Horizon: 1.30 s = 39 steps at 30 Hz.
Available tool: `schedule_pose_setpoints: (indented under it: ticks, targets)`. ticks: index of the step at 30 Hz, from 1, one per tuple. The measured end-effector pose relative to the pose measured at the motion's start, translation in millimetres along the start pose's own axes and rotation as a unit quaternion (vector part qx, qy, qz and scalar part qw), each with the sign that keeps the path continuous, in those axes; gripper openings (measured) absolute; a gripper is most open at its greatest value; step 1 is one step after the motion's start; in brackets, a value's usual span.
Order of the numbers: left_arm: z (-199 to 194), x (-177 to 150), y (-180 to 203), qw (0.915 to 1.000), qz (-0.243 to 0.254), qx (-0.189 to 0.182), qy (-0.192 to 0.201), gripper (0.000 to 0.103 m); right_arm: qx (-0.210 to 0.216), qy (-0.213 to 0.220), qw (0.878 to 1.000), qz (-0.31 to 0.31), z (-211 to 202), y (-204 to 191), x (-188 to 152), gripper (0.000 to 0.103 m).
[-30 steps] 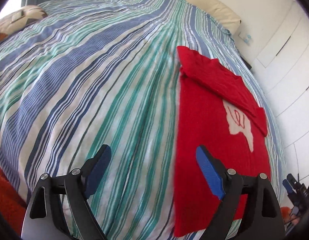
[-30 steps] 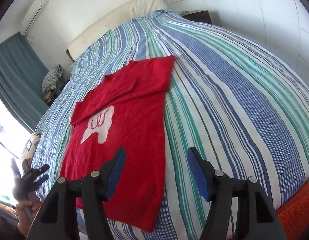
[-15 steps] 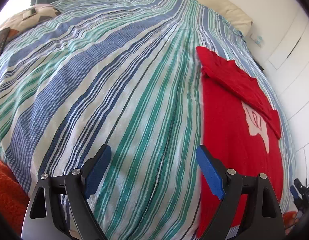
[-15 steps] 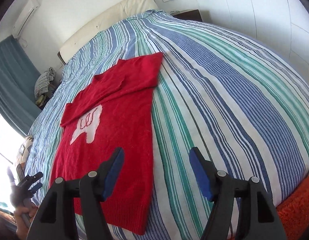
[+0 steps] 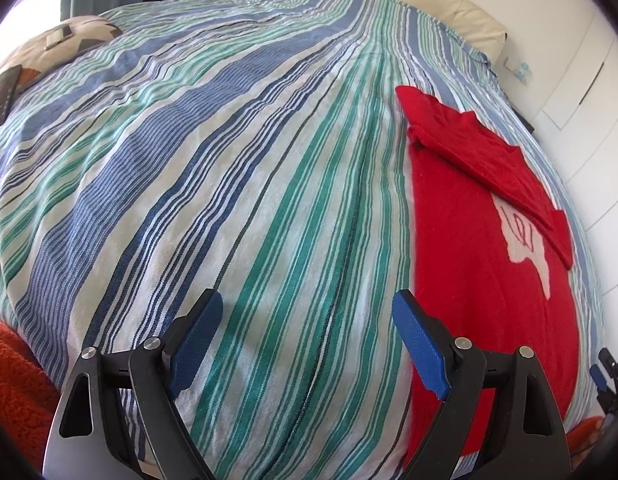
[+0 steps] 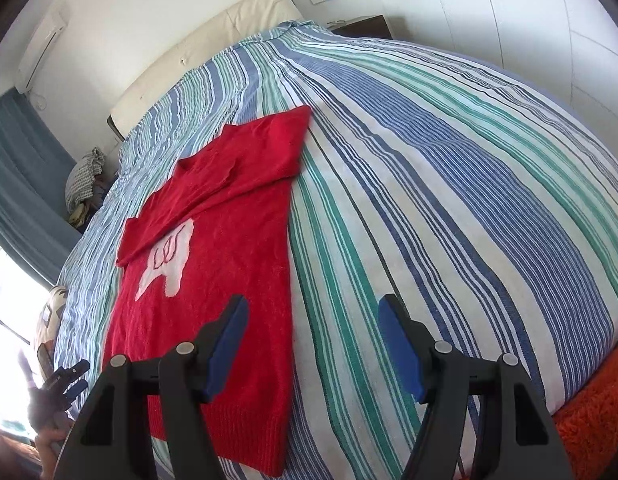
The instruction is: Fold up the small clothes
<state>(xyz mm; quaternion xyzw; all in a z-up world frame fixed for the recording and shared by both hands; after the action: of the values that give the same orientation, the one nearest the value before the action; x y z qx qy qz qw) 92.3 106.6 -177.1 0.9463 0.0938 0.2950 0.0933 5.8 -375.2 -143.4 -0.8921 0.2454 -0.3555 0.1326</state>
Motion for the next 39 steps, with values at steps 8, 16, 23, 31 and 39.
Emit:
schedule_pose_setpoints:
  ticks: [8,16,23,31,39]
  targets:
    - [1,-1,-1,1.0000,0.000,0.002,0.001,0.088,-0.003,0.001,1.000,-0.006,0,-2,0,0.067]
    - [2,-1,-2,1.0000,-0.004,0.002,-0.003,0.088,-0.008,0.004,1.000,-0.011,-5,-4,0,0.067]
    - [-11,11,3,0.9992,-0.017,-0.036,0.004,0.088,-0.015,0.015,0.999,-0.045,-34,-27,11,0.067]
    - [-22,14,10,0.9990,0.001,-0.043,0.014,0.088,-0.001,0.036,0.996,-0.078,-52,-52,8,0.072]
    - [-25,15,5,0.9988,-0.005,-0.047,0.011,0.088,0.015,0.029,0.998,-0.061,-50,-50,14,0.072]
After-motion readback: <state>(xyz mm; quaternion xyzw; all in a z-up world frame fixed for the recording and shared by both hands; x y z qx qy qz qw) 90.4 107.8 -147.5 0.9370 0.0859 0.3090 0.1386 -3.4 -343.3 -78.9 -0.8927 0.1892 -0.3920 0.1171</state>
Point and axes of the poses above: each gripper's, at about its wrist camera, not at the fingertips, and z roughly the way its jaws point, y to its right, x to its top, the point moved 2 cm from there along z, roughly the way its jaws point, and after that the axes turned 1 degree about z, right-handed, at the moved point
